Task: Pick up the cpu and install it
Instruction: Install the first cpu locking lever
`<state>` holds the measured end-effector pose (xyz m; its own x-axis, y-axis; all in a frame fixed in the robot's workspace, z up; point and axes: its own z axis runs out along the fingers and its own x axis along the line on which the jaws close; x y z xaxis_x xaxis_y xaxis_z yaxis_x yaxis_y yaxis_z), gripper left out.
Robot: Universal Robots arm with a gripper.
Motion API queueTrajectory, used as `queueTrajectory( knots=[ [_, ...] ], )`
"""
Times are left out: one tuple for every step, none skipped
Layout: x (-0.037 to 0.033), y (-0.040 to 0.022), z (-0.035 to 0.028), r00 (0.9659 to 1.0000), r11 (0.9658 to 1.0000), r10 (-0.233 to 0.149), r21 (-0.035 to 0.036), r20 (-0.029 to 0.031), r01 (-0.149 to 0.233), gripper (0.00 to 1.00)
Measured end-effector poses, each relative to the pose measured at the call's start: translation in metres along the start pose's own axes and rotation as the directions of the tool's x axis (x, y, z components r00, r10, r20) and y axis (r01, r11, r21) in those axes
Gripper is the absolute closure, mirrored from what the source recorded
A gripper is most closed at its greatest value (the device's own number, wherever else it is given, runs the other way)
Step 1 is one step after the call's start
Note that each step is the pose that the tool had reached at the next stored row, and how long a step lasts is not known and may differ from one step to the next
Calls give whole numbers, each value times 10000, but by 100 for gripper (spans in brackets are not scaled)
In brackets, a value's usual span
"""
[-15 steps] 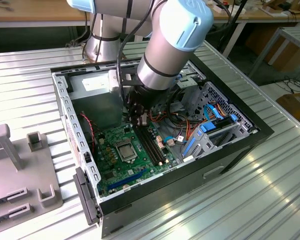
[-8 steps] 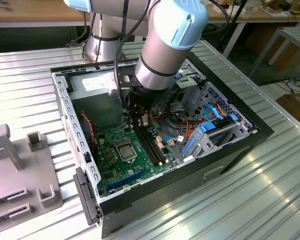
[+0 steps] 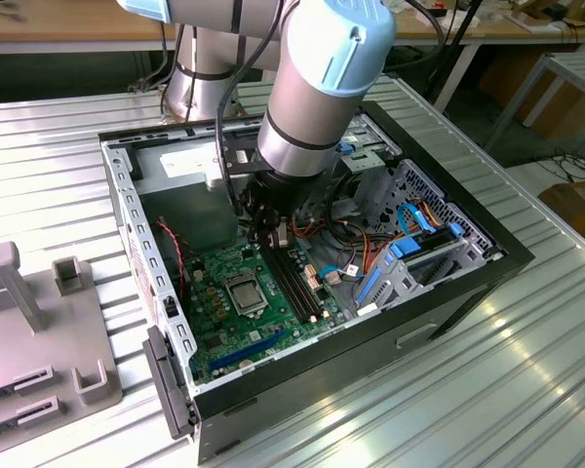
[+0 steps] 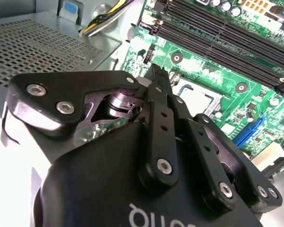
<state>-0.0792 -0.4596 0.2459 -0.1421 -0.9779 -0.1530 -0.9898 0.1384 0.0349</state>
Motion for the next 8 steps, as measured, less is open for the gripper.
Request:
queueTrajectory(
  knots=[
    [0, 0, 1, 10000, 10000, -95, -11, -8, 94, 89],
    [0, 0, 0, 9997, 9997, -232, -26, -18, 232, 89],
    [0, -1, 0, 9993, 9993, -368, -44, -22, 368, 89],
    [0, 0, 1, 9989, 9988, -477, -57, -25, 477, 89],
    [0, 1, 0, 9983, 9983, -577, -69, -29, 577, 89],
    [0, 2, 0, 9980, 9980, -629, -69, -30, 629, 89],
    [0, 2, 0, 9979, 9979, -643, -68, -30, 642, 89],
    [3, 3, 0, 9979, 9979, -643, -66, -31, 643, 89]
  ],
)
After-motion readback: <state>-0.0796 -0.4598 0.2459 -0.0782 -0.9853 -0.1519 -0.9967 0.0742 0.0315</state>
